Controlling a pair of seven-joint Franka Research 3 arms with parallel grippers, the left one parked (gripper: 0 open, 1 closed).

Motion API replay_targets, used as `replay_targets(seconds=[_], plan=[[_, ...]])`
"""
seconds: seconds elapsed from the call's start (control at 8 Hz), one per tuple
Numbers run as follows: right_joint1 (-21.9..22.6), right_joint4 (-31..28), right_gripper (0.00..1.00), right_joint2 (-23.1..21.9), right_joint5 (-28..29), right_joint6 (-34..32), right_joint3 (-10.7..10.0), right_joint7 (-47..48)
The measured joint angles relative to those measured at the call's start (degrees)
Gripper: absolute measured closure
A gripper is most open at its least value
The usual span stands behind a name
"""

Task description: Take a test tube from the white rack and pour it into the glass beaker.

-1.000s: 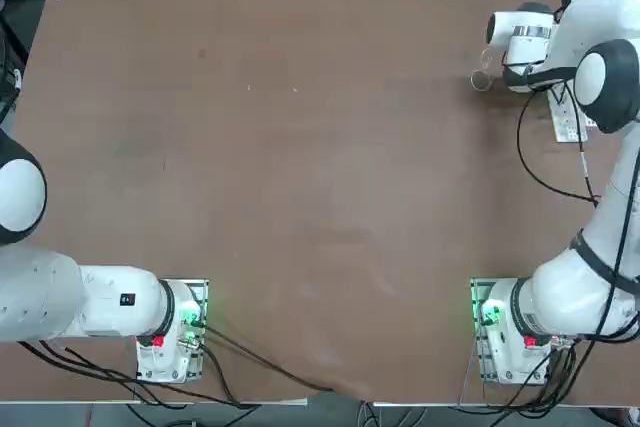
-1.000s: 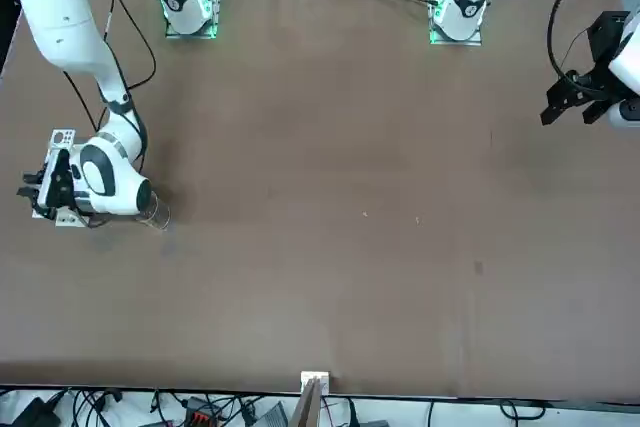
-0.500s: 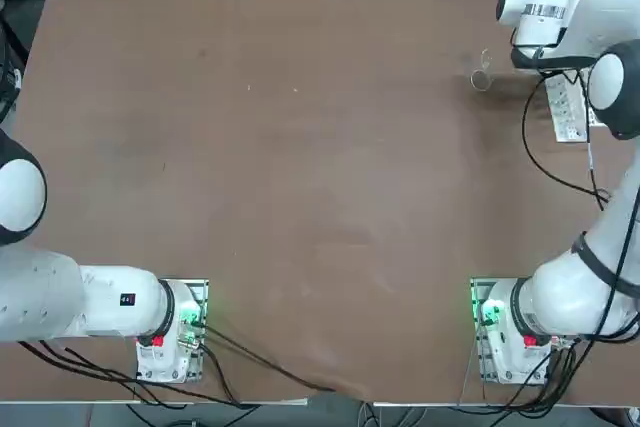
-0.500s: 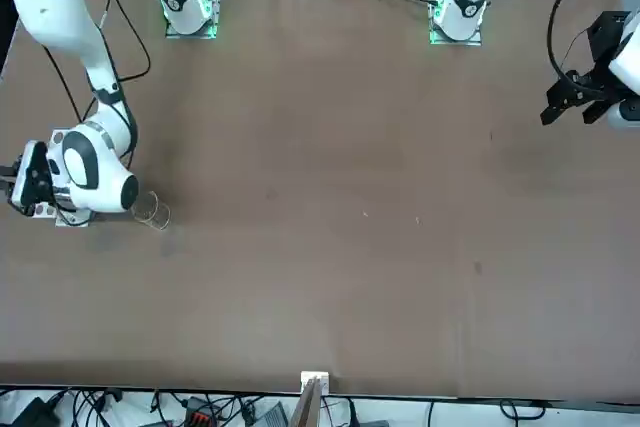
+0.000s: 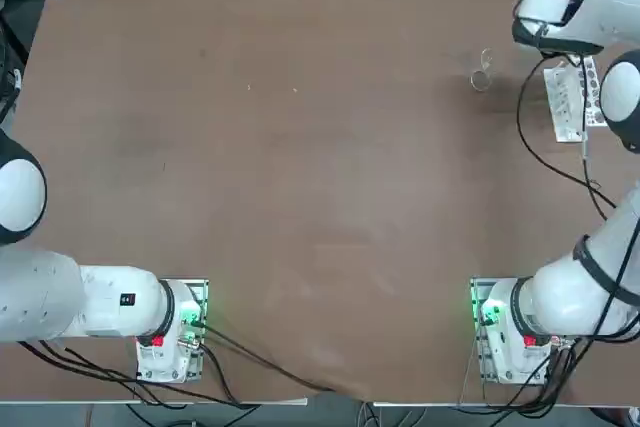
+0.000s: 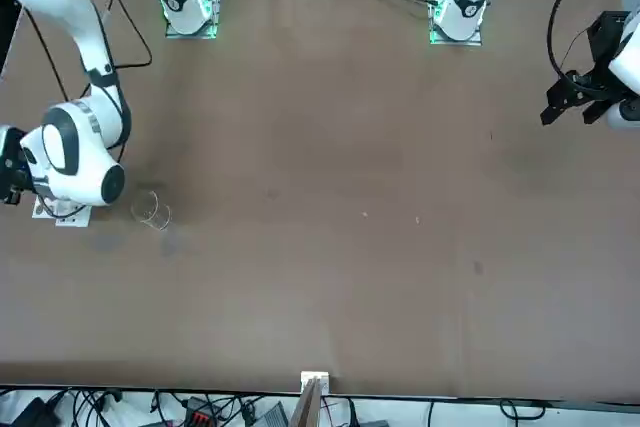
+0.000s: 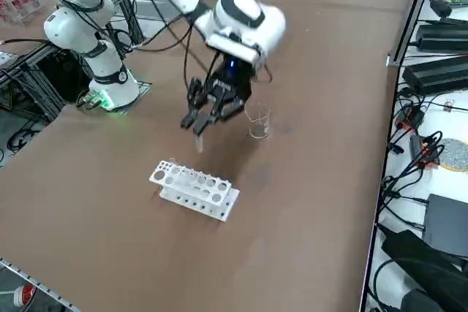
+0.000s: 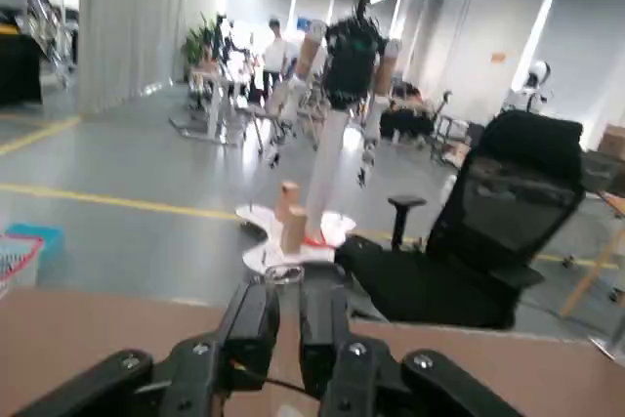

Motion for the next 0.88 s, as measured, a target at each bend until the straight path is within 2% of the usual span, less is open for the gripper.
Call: replay_targets(seconds=[0.38,0.62,0.88], plan=[[7.73,4.22,0.81,-2.21,14.09,-6.46,0.36,-4.06],[11.53,5.84,0.81,-1.81,20.70,-6.87,0.42,-5.36],[13.35,9.71,0.81,0.43,26.49,-5.96,0.46,-8.86]])
